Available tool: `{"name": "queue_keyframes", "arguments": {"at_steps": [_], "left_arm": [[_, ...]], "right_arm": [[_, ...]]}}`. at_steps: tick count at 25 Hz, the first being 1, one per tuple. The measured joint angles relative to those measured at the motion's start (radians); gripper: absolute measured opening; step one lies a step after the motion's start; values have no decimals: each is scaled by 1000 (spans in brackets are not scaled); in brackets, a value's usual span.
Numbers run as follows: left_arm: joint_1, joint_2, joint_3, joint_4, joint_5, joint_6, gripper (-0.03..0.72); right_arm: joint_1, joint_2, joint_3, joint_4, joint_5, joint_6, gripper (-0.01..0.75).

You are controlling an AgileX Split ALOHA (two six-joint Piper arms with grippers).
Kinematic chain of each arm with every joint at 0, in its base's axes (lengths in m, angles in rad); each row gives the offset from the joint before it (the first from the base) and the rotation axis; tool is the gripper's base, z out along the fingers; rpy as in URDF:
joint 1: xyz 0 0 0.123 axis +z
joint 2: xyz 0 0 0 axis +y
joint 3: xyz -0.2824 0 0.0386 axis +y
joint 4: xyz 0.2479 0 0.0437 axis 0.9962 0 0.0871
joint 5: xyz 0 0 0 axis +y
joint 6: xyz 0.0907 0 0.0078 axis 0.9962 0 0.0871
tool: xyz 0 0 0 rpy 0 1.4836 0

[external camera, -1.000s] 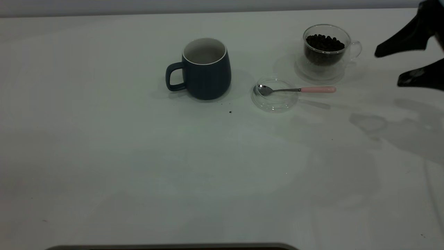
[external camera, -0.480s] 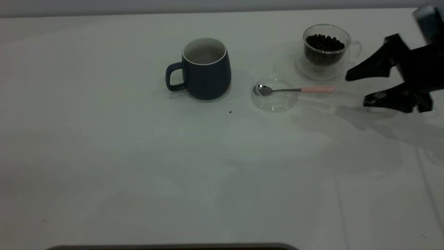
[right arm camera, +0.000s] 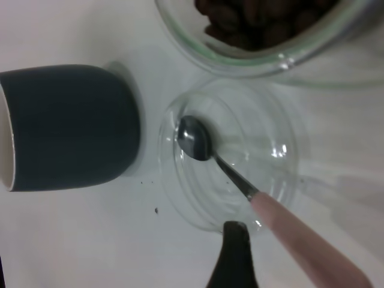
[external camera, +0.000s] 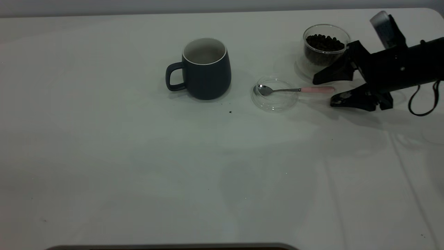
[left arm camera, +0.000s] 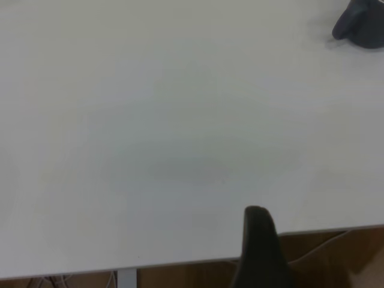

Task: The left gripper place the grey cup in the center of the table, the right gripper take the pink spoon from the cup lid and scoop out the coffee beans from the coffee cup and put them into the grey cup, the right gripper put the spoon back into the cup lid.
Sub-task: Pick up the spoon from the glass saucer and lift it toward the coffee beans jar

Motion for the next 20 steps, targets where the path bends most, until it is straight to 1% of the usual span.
{"name": "queue_keyframes", "arguments": {"at_steps": [5,11,17,20], "left_arm": [[0,0,0,0,0,0,567],[0,0,0,0,0,0,567],[0,0,0,0,0,1,567],[0,0,0,0,0,1,567]], "right_arm": [[32,3,-4,28,8,2,662],[69,3,-4,76,23,10,586],[73,3,-4,97,47,25,535],[73,3,-4,97,57,25,493]]}}
